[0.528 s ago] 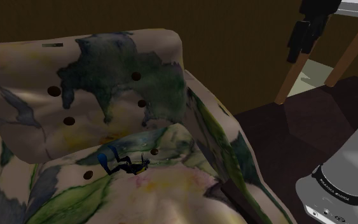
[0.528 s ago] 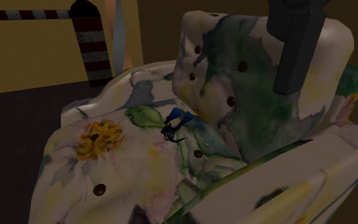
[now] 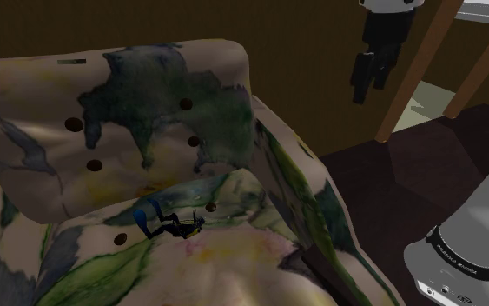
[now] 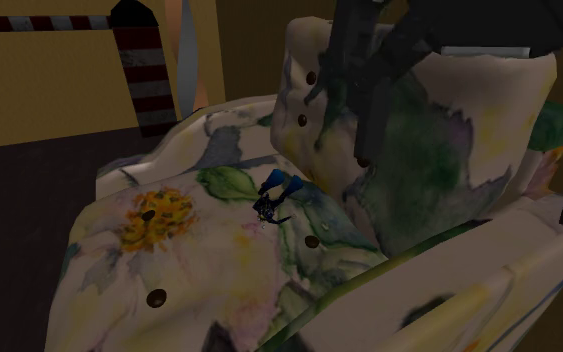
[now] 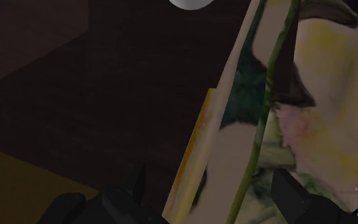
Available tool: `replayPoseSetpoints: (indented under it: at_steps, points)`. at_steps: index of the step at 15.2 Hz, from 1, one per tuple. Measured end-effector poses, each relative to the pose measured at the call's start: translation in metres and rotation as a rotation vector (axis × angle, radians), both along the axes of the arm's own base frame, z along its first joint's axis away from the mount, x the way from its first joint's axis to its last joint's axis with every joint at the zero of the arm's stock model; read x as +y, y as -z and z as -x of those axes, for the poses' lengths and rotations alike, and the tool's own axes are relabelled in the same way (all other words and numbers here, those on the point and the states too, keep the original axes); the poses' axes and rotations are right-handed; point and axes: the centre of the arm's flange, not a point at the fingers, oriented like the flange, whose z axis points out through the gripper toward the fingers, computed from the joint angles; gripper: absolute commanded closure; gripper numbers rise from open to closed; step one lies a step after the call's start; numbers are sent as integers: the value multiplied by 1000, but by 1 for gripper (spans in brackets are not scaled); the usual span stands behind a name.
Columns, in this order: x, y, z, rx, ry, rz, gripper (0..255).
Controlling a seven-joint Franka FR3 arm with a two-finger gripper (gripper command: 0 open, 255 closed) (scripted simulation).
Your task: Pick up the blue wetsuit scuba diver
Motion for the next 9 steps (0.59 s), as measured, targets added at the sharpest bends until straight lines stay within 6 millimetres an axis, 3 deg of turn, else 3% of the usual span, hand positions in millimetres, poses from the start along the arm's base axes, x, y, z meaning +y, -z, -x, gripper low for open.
replayPoseSetpoints:
  at_steps: [9]
  points:
    - [85,64,-58,37,-72,15,0]
